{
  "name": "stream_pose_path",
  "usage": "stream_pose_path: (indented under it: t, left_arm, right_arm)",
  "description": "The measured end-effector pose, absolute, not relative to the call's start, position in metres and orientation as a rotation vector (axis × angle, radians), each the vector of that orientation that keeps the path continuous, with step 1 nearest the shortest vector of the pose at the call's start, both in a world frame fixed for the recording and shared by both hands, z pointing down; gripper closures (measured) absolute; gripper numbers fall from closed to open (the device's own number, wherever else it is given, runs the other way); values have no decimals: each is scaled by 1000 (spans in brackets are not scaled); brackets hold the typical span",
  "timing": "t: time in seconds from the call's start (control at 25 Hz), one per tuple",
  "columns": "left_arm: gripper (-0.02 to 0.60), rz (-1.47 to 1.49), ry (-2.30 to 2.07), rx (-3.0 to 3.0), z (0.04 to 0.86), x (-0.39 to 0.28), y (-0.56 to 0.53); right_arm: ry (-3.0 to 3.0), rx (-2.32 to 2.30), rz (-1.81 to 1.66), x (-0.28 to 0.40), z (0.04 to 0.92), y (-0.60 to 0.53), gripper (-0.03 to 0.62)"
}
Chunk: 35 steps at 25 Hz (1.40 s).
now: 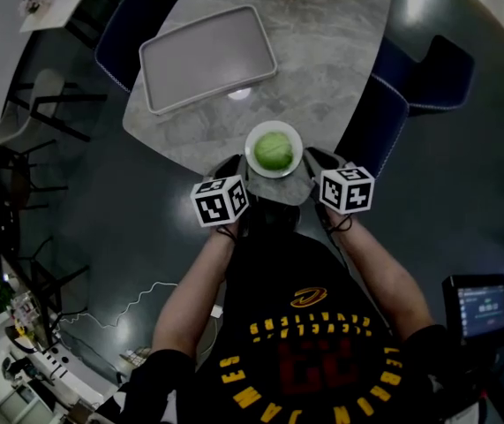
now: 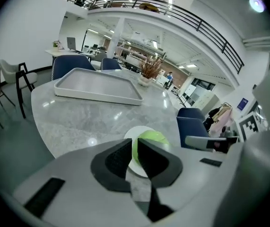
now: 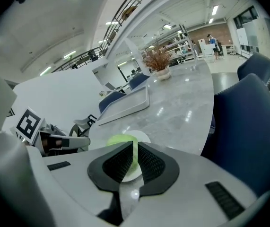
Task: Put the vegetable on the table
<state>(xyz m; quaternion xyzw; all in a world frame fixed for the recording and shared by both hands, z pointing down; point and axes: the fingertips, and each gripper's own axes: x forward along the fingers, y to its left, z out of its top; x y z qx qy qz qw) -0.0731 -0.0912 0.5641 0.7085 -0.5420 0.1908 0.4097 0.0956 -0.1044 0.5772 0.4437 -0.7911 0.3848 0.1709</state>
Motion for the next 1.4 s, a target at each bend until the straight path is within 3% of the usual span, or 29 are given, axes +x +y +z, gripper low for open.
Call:
stream_pose_path:
  t: [0.24,0.32,0.52,0.6,1.04,1.4]
  left_arm:
    - [543,406,-1305,1899,517,-54,-69]
    - [543,380,-1269,1935,503,-44,-61]
    - [545,346,-1241,2035,467,-31,-48]
    - [581,331,-1216,2097,443,-26,-34]
    - [581,175,-1072,2351,357,3,-3]
    - [581,72,-1205,2440,298,5,4]
  right_arm:
    - [-2406,1196,1057,84,532,-94,557]
    - [-2452,1172,1048,80,519,-88,589]
    - [-2540,1129,1036,70,490,-74,589]
    - [-2572,1130,1025,67,469,-61,589]
    - [-2803,1092,841,47,369,-45,589]
    - [-2890,1108,711,51,316,-24,589]
